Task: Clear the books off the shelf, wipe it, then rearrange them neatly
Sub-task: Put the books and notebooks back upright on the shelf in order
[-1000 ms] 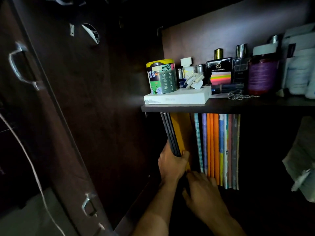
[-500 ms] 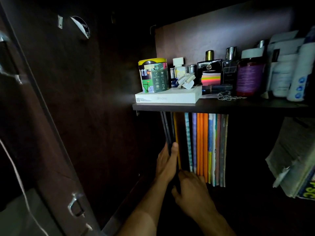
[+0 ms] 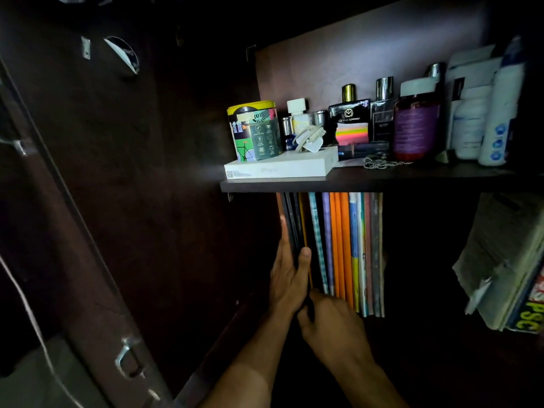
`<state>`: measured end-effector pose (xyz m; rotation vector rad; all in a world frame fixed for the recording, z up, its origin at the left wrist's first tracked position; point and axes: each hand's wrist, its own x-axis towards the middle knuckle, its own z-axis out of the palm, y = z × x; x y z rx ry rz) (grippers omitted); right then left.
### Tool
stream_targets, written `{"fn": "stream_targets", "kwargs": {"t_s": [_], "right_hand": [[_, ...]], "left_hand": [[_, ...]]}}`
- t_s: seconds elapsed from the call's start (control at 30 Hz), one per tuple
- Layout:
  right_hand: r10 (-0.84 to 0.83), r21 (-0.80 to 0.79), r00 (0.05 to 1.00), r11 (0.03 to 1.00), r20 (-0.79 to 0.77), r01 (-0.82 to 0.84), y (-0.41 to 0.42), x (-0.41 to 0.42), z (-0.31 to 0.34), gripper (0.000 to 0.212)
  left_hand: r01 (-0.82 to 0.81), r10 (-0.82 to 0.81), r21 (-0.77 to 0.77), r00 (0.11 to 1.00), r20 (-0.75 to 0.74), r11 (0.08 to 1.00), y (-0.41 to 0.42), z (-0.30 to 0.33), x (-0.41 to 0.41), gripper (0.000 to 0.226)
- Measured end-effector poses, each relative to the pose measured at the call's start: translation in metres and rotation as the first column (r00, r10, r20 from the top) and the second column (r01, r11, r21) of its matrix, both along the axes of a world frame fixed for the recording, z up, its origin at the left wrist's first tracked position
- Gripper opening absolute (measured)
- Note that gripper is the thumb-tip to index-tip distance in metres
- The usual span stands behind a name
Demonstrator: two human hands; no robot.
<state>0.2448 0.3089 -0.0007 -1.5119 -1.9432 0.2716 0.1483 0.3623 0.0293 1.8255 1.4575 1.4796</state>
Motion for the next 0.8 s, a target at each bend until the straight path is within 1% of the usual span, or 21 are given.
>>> {"fn": "stream_targets", "kwargs": {"t_s": [0.07,0.17,0.23,0.27,0.33,0.4,0.43,0.5,0.57,0.63,0.67,0.7,0.77,0.8], "right_hand": [[-0.042,0.017,0.999,0.999,-0.019,0.042,-0.002,0.000,0.002,0.013],[-0.072,0.071,0.996,0.995,-0.061,0.076,-0.011,0.002,0.003,0.007],[-0.055,0.111,0.991,0.991,-0.125,0.070,-0.017,0.005,0.002,0.016],[-0.043,0.120,0.985,0.991,-0.167,0.063,-0.023,0.008,0.002,0.021],[-0.041,0.115,0.963,0.991,-0.266,0.074,-0.034,0.016,0.004,0.023],[-0.049,0.088,0.938,0.993,-0.344,0.084,-0.049,0.026,0.006,0.021],[-0.054,0.075,0.929,0.993,-0.366,0.087,-0.061,0.032,0.007,0.021],[-0.065,0.047,0.916,0.995,-0.396,0.091,-0.087,0.045,0.011,0.021],[-0.081,0.026,0.907,0.995,-0.414,0.100,-0.115,0.058,0.015,0.020],[-0.088,0.047,0.905,0.992,-0.416,0.118,-0.137,0.069,0.026,0.017],[-0.091,0.053,0.904,0.991,-0.417,0.124,-0.150,0.072,0.032,0.017],[-0.088,0.058,0.909,0.991,-0.407,0.122,-0.151,0.072,0.043,0.017],[-0.079,0.095,0.909,0.987,-0.409,0.129,-0.165,0.073,0.062,0.016],[-0.087,0.117,0.904,0.982,-0.419,0.149,-0.174,0.074,0.071,0.015]], "left_hand": [[-0.021,0.022,0.059,1.000,-0.006,0.998,-0.001,0.001,0.001,0.074],[-0.053,0.048,0.104,0.997,0.053,0.993,-0.003,0.000,0.001,0.078],[-0.091,0.079,0.095,0.989,0.122,0.991,-0.007,-0.003,0.001,0.074],[-0.104,0.091,0.075,0.983,0.161,0.992,-0.014,-0.003,0.002,0.070],[-0.110,0.108,-0.005,0.971,0.213,0.994,-0.029,-0.002,0.002,0.062],[-0.050,0.071,-0.094,0.970,0.233,0.994,-0.045,0.002,-0.001,0.058],[-0.005,0.034,-0.122,0.971,0.236,0.993,-0.053,0.006,-0.006,0.060],[0.022,0.017,-0.154,0.969,0.248,0.988,-0.064,0.017,-0.016,0.068],[-0.008,0.074,-0.213,0.950,0.303,0.977,-0.073,0.027,-0.025,0.073],[-0.032,0.144,-0.300,0.921,0.361,0.954,-0.087,0.036,-0.026,0.077],[-0.035,0.160,-0.327,0.917,0.366,0.944,-0.100,0.038,-0.021,0.077],[-0.034,0.159,-0.322,0.915,0.371,0.946,-0.105,0.042,-0.016,0.076],[0.005,0.104,-0.287,0.926,0.363,0.958,-0.131,0.049,0.006,0.072],[0.056,0.046,-0.265,0.931,0.363,0.963,-0.147,0.054,0.019,0.069]]}}
